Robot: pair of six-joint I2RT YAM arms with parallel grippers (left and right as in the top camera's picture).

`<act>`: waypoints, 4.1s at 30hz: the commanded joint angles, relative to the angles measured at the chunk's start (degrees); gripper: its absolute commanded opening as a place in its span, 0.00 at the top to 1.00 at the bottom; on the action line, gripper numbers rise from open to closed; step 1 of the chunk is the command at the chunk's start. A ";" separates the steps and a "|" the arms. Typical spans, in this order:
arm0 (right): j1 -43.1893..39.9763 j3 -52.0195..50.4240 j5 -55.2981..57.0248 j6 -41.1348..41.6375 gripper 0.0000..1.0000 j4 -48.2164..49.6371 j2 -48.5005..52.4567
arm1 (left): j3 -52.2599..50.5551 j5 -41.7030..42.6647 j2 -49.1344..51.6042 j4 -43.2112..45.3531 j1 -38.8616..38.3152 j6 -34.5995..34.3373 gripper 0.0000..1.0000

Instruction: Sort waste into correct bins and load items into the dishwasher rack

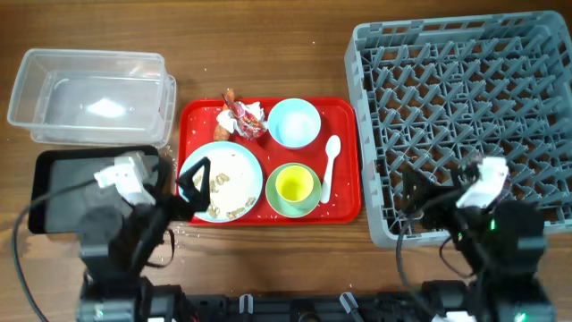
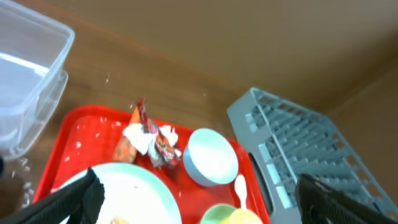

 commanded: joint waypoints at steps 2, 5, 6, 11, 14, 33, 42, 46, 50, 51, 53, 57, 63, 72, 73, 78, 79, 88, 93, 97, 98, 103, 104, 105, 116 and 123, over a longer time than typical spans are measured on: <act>-0.13 17.51 -1.95 0.52 0.00 -12.94 20.13 | 20.28 1.07 18.40 -14.93 -0.52 0.11 0.00; -0.13 21.18 -13.09 -4.35 0.00 -15.52 30.18 | 26.62 4.94 25.49 -19.74 -0.63 -1.77 0.00; -0.13 21.18 -14.75 -5.11 0.00 -15.37 32.48 | 26.62 8.50 26.14 -19.45 -0.63 -1.75 0.00; -0.13 21.16 -8.81 1.90 0.00 -18.23 39.89 | 26.62 8.44 30.71 -24.02 -7.93 1.42 0.15; -0.13 21.16 -7.34 3.54 0.00 -18.16 39.85 | 26.60 -1.84 34.77 -27.06 -18.91 1.33 0.27; -0.24 21.16 -11.06 3.87 0.02 -14.25 39.56 | 29.79 -20.22 60.43 -16.92 -40.57 -7.48 0.96; 1.33 21.16 -52.94 -13.25 0.29 -4.81 39.15 | 34.14 36.30 42.99 -20.13 -15.82 1.40 0.96; 10.67 21.16 -58.42 -9.49 0.34 8.55 39.15 | 34.12 54.34 43.15 -20.06 -9.46 2.05 0.96; 16.79 21.16 -59.34 -3.78 0.24 22.10 39.19 | 34.12 56.28 43.12 -20.11 -9.51 2.01 0.96; 17.40 21.16 -62.42 -4.00 0.24 25.20 39.19 | 34.12 56.46 43.12 -20.11 -9.51 2.01 0.96; 18.05 21.16 -66.03 -3.93 0.24 28.72 39.19 | 34.12 56.43 43.15 -20.09 -9.51 2.01 0.96; 18.56 21.16 -66.55 -4.04 0.28 28.59 39.19 | 34.12 56.46 43.12 -20.04 -9.35 2.03 0.96; 18.36 21.16 -66.93 -4.13 0.27 28.22 39.12 | 34.12 56.41 43.04 -19.43 -8.52 2.05 0.96; 18.36 21.16 -63.25 -2.23 0.21 27.50 39.15 | 34.12 56.46 41.90 -19.41 -1.64 2.05 0.96; 18.36 21.16 -62.99 -2.21 0.20 27.30 39.15 | 34.12 56.48 41.86 -19.45 -1.38 2.05 0.96; 18.36 21.16 -55.84 -0.52 0.16 26.64 39.63 | 34.12 56.68 41.86 -19.43 -5.84 2.05 0.96; 18.36 21.14 -55.04 -0.52 0.15 26.64 39.85 | 34.12 56.65 41.86 -19.39 -7.13 2.05 0.96; 21.18 21.14 -59.47 -0.90 0.29 30.73 40.48 | 34.12 52.09 41.86 -19.21 -10.60 2.03 0.96; 23.08 21.14 -57.05 0.55 0.45 30.18 40.48 | 34.12 52.06 41.86 -18.27 -10.64 2.03 0.96; 23.08 21.09 -57.05 0.33 0.10 28.63 40.48 | 34.12 52.13 41.86 -15.93 -10.64 1.77 0.96; 23.10 21.09 -57.07 0.42 0.08 28.57 40.48 | 34.12 52.11 41.86 -15.82 -10.67 1.75 0.96; 23.10 21.09 -57.02 0.39 0.26 28.87 40.48 | 34.12 52.13 41.86 -15.78 -10.67 1.77 0.96; 23.08 21.09 -57.02 0.42 0.34 29.16 40.48 | 34.12 52.13 41.86 -15.85 -10.67 1.77 0.96; 23.08 21.09 -57.02 0.52 0.36 29.51 40.48 | 34.12 52.13 41.86 -16.00 -10.67 1.75 0.96; 18.21 21.44 -29.24 -4.31 0.42 8.02 31.06 | 34.12 43.23 41.86 -16.00 -10.64 1.64 0.00; 17.03 21.44 -27.45 -5.49 0.43 3.48 26.29 | 34.12 42.88 41.88 -12.55 -10.67 1.60 0.96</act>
